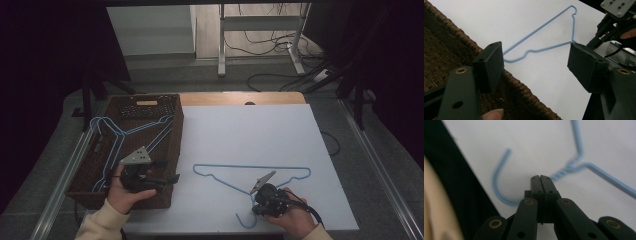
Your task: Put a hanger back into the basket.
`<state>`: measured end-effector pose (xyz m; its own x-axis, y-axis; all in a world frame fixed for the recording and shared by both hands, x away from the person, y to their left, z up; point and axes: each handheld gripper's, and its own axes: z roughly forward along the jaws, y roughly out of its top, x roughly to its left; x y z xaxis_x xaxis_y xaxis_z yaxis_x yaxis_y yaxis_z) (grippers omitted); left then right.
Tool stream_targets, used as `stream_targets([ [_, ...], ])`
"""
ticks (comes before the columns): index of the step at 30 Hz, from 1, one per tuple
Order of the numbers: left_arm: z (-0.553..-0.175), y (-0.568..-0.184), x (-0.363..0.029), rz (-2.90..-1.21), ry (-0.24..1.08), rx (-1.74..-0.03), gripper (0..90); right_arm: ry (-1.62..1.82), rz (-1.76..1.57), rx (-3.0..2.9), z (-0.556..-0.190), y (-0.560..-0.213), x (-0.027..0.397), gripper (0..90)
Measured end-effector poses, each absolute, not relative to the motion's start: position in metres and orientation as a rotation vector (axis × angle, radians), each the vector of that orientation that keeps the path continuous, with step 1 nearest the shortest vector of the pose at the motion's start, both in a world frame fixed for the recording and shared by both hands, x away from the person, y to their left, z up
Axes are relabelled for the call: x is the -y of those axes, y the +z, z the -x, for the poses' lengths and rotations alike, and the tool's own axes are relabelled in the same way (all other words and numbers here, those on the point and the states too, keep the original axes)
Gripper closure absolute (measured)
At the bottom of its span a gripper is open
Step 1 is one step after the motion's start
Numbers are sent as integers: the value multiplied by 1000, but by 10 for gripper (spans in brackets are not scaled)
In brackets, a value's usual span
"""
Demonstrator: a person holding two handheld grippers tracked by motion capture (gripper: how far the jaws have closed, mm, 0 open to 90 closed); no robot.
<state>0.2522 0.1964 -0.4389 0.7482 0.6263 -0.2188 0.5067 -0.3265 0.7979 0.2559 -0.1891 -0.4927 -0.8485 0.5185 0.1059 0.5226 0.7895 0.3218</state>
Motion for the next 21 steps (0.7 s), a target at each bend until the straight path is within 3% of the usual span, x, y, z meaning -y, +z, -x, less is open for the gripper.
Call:
stream_targets([
  [8, -252, -439, -198, -1997, 160, -854, 291, -466, 842, 2976, -250, -497, 179, 900],
  [21, -252, -439, -197, -1996, 158, -856, 291, -380, 1161, 3031, -289, -490, 241, 900],
])
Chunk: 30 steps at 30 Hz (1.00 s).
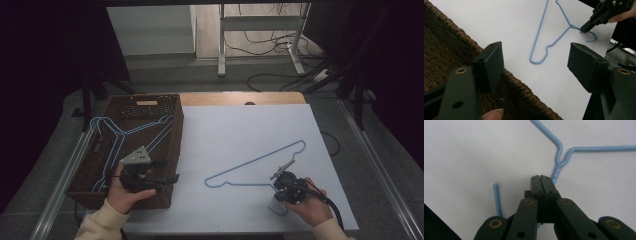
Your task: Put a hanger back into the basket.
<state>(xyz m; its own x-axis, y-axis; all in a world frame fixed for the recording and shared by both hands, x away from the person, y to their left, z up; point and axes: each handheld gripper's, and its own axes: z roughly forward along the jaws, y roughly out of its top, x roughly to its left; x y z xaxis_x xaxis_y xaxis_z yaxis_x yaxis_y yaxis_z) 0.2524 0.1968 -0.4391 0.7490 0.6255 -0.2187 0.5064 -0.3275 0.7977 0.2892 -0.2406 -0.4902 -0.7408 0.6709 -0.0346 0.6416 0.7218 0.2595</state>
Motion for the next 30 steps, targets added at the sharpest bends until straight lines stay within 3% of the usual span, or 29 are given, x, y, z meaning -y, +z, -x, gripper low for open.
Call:
stream_targets([
  [10, -252, -440, -195, -2002, 158, -852, 291, 337, -1150, -2692, -297, -486, 241, 764],
  [22, -248, -436, -184, -2021, 162, -821, 291, 304, -1307, -2670, -300, -490, 237, 857],
  [30, -247, -428, -140, -2093, 138, -747, 293, 383, -1318, -2690, -303, -477, 238, 859],
])
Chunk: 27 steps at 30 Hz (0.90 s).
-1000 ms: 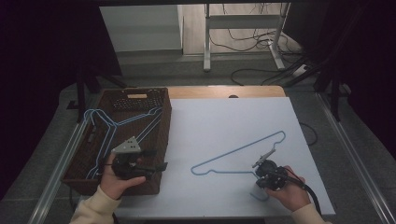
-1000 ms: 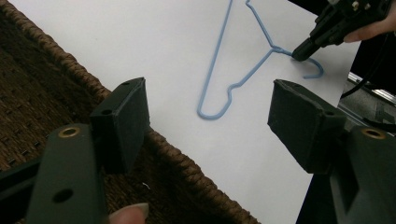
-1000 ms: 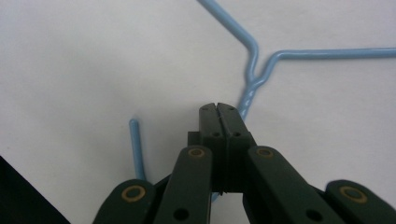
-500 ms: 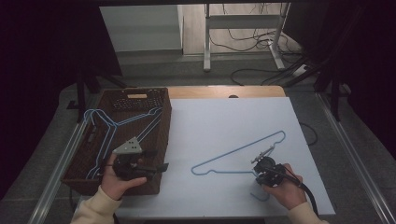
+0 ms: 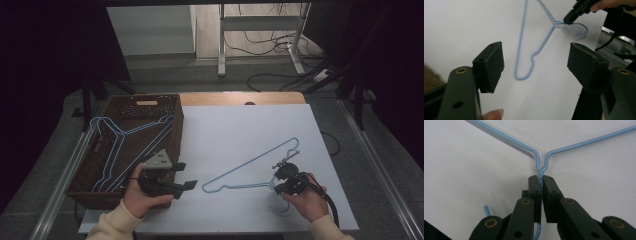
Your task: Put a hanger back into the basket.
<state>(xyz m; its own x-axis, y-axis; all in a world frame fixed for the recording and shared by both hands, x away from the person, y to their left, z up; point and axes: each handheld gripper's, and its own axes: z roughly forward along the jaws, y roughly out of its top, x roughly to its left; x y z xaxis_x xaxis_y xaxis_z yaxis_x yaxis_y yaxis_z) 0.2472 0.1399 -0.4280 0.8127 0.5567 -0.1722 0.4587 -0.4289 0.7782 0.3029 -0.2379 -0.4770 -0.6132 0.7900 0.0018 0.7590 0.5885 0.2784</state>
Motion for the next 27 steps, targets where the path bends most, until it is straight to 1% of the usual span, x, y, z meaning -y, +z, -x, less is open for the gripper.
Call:
stream_targets([
  [4, -252, -434, -101, -2170, 98, -685, 290, 393, -1310, -2704, -304, -473, 236, 859],
  [8, -262, -447, -70, -2231, 63, -663, 291, 393, -1302, -2713, -304, -471, 236, 860],
  [15, -276, -469, -33, -2298, 15, -665, 300, 408, -1302, -2721, -304, -468, 236, 860],
  [17, -282, -476, -24, -2320, -17, -656, 349, 410, -1300, -2717, -304, -467, 235, 859],
  [18, -286, -481, -20, -2351, -18, -640, 356, 410, -1294, -2721, -304, -467, 235, 860],
  [22, -296, -496, -6, -2338, -31, -693, 396, 417, -1285, -2724, -303, -465, 234, 860],
  [27, -306, -511, 10, -2379, -48, -682, 449, 418, -1278, -2733, -303, -464, 232, 860],
])
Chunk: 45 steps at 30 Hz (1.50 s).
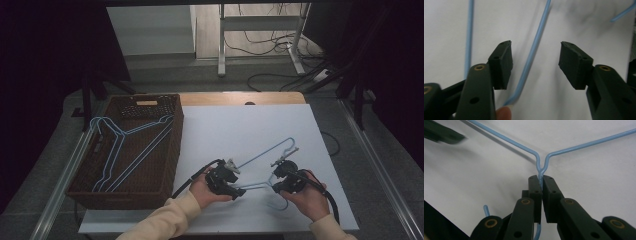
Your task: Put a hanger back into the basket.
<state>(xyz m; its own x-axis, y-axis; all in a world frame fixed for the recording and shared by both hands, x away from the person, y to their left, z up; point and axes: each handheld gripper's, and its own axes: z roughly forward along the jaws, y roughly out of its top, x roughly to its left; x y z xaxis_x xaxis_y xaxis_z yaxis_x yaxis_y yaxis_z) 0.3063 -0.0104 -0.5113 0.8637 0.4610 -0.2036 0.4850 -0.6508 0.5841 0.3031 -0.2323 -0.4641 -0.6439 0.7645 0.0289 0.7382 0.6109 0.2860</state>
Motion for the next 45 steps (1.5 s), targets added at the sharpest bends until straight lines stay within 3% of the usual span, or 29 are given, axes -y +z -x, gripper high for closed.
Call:
stream_targets([
  [9, -313, -519, 26, -2415, 2, -658, 596, 423, -1256, -2745, -301, -461, 229, 860],
  [15, -309, -517, 30, -2421, 11, -624, 771, 430, -1231, -2743, -299, -456, 225, 860],
  [23, -305, -513, 30, -2438, -9, -566, 844, 479, -1208, -2720, -299, -452, 228, 853],
  [29, -304, -501, 21, -2399, -13, -586, 863, 774, -1285, -2569, -302, -437, 249, 566],
  [32, -303, -488, 11, -2348, -23, -608, 864, 936, -1336, -2457, -302, -428, 266, 499],
  [45, -292, -412, -61, -2116, -33, -686, 867, 1101, -1441, -2261, -299, -426, 312, 453],
])
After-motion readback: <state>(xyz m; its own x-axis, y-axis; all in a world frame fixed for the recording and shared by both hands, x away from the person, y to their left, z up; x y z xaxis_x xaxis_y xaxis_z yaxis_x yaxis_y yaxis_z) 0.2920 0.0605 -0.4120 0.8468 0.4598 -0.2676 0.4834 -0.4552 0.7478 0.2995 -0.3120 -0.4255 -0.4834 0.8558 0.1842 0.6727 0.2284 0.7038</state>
